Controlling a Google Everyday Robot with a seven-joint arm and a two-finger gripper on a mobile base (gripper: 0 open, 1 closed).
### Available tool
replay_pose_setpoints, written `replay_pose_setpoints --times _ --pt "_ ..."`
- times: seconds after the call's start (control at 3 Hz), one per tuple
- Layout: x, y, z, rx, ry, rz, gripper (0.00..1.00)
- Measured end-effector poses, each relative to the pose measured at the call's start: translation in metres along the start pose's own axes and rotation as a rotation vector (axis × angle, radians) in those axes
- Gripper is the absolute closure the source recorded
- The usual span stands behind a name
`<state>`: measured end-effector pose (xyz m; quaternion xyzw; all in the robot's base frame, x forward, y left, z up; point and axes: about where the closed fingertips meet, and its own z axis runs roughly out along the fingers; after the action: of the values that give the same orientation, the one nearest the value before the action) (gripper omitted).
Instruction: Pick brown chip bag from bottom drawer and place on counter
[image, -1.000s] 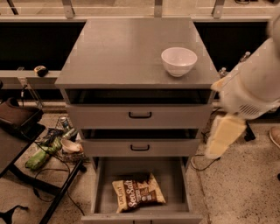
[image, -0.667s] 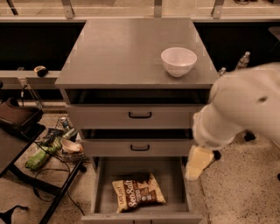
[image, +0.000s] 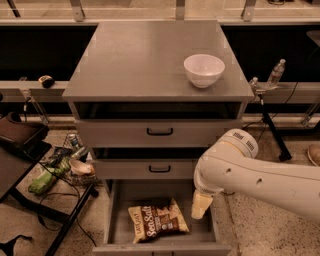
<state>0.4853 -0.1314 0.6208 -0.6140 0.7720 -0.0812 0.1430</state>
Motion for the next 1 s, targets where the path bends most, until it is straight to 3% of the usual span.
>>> replay_pose_setpoints --times 0.33,0.67,1.0 --pt "0.0 0.0 0.0 -0.001 0.0 0.0 0.0" --pt "-0.018 0.012 0.042 -0.026 -0.038 -0.006 0.0" --pt "-0.021 0.025 0.141 -0.053 -0.13 0.051 0.0"
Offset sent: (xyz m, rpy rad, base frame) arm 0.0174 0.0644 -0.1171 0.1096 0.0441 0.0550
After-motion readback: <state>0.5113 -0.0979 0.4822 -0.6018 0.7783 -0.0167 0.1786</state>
